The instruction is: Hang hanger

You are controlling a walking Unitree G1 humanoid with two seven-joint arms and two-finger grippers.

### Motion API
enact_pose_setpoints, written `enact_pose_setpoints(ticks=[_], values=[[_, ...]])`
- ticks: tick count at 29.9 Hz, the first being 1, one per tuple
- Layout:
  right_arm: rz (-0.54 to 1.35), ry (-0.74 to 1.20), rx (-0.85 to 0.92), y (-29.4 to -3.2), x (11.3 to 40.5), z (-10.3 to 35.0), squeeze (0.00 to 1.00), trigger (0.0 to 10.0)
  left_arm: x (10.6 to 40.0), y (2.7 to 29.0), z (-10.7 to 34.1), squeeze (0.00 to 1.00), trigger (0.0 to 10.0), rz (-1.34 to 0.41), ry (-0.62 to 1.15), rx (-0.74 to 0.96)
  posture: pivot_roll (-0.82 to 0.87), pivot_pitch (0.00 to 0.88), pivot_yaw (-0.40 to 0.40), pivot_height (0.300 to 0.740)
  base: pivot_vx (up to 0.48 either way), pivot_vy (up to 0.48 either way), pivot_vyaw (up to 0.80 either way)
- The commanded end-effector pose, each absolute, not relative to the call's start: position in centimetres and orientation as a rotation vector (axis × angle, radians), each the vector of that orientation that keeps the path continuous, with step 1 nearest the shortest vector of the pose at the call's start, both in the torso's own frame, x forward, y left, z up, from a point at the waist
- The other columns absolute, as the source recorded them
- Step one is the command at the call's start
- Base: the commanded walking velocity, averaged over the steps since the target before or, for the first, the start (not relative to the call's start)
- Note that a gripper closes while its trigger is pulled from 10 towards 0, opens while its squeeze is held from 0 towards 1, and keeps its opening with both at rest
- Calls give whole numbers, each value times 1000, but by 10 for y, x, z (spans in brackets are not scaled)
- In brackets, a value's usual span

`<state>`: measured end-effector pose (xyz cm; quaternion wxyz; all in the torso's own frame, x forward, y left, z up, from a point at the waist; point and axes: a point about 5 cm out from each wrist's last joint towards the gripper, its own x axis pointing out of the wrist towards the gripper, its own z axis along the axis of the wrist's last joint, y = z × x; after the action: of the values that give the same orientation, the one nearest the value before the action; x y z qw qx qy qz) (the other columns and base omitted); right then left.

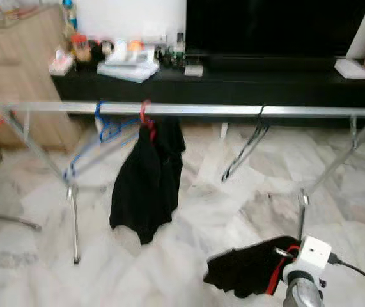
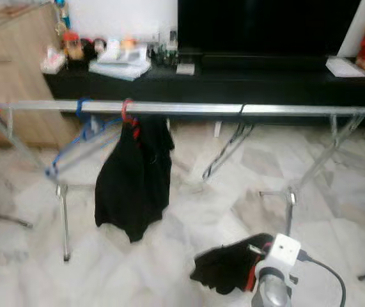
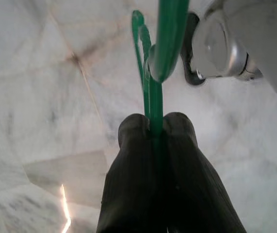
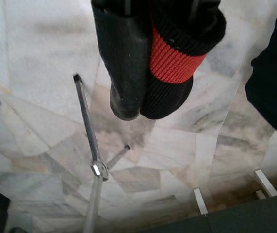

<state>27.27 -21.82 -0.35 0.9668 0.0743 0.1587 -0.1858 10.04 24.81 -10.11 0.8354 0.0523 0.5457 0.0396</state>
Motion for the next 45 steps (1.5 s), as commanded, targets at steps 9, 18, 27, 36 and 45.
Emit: enact_pose_setpoints(ticks=[9,18,27,36,45], values=[[-385,310,154,-220,273,-2,0,10000,102,241,-103,0,10000,78,1155,108,-49,111,-6,740,-296,0,0],[-380,312,156,-220,273,-2,0,10000,106,238,-103,0,10000,75,1152,108,-49,113,-6,740,-295,0,0],[-378,309,155,-219,274,-2,0,10000,112,231,-103,0,10000,63,1137,106,-49,113,-7,740,-295,0,0],[-375,310,155,-219,274,-2,0,10000,110,232,-103,0,10000,65,1143,115,-48,115,-7,740,-100,0,0],[-373,308,154,-219,275,-1,0,10000,119,237,-99,0,10000,68,1123,120,-49,112,-8,740,0,0,0]])
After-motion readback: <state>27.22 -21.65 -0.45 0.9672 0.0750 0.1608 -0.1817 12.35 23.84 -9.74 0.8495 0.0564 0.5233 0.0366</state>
